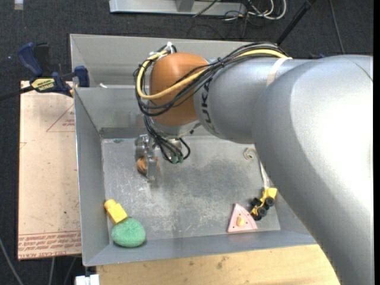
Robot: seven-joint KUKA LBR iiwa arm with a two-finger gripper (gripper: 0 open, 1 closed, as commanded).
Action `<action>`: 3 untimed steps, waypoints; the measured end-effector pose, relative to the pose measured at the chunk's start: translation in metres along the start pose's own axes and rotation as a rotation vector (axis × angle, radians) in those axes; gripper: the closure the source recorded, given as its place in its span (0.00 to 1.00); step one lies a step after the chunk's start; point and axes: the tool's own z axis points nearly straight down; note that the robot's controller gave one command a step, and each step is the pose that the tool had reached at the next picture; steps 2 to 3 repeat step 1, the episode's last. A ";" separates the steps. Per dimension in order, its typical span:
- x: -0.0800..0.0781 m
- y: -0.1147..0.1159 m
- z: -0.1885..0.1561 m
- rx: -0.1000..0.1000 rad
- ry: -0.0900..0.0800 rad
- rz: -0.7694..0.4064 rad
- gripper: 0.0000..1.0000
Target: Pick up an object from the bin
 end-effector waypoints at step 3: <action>0.022 -0.045 -0.204 0.002 0.004 -0.002 1.00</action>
Offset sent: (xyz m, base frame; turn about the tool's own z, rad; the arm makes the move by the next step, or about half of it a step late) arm 0.0000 0.0000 0.0000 0.0000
